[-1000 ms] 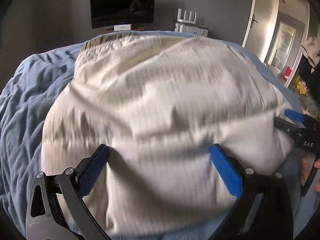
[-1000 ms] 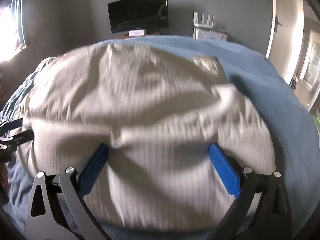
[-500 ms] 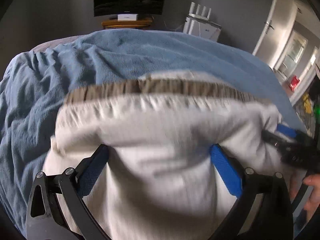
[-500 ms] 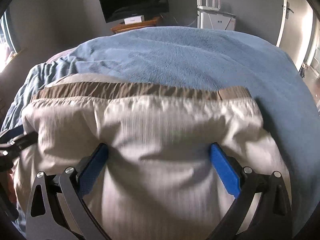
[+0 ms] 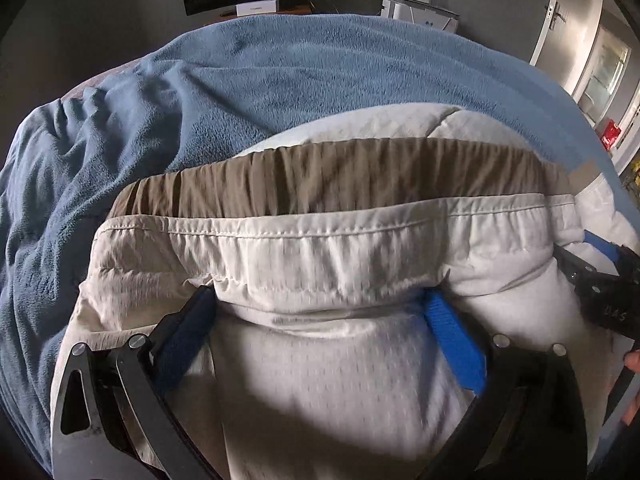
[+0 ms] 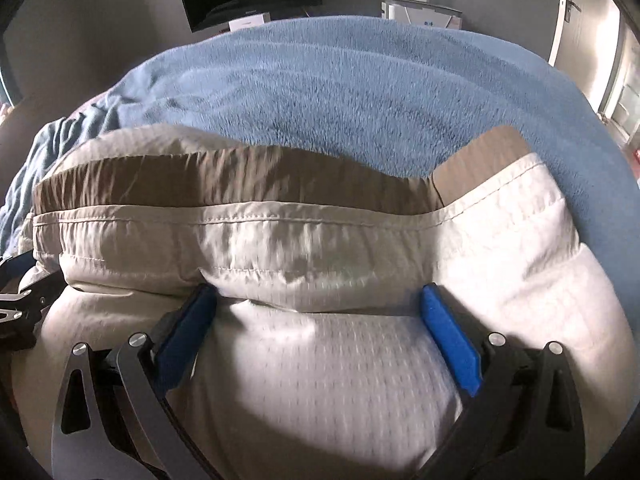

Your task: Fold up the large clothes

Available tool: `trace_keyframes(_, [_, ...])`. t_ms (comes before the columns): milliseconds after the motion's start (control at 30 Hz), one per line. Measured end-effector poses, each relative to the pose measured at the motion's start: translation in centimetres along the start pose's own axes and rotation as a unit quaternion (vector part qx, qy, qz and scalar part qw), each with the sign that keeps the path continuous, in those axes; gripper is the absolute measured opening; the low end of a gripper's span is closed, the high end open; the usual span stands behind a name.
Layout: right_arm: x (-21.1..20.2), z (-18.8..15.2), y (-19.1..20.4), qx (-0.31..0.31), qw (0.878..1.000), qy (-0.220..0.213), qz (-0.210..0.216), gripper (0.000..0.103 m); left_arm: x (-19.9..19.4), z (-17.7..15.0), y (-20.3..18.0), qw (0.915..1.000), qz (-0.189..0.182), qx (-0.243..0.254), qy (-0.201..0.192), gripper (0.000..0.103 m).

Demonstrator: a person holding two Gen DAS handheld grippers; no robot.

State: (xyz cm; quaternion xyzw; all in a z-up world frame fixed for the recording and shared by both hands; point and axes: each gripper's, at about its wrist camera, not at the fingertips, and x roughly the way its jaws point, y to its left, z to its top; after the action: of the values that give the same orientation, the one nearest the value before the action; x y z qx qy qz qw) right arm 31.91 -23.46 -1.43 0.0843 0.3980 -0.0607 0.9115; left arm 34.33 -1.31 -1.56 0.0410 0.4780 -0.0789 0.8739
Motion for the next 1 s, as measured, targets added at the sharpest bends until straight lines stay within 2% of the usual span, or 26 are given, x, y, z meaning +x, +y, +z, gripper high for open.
trace_keyframes(233, [1.0,-0.5,0.2,-0.008,1.0,0.022,-0.009,0.097,1.0,-0.3,-0.3,0.9997,0.018,0.014,0.003,0.098])
trace_keyframes(1000, [1.6,-1.5,0.7,-0.019,0.999,0.015,-0.025,0.097,1.3,-0.5,-0.5,0.9992,0.032,0.023,-0.006,0.098])
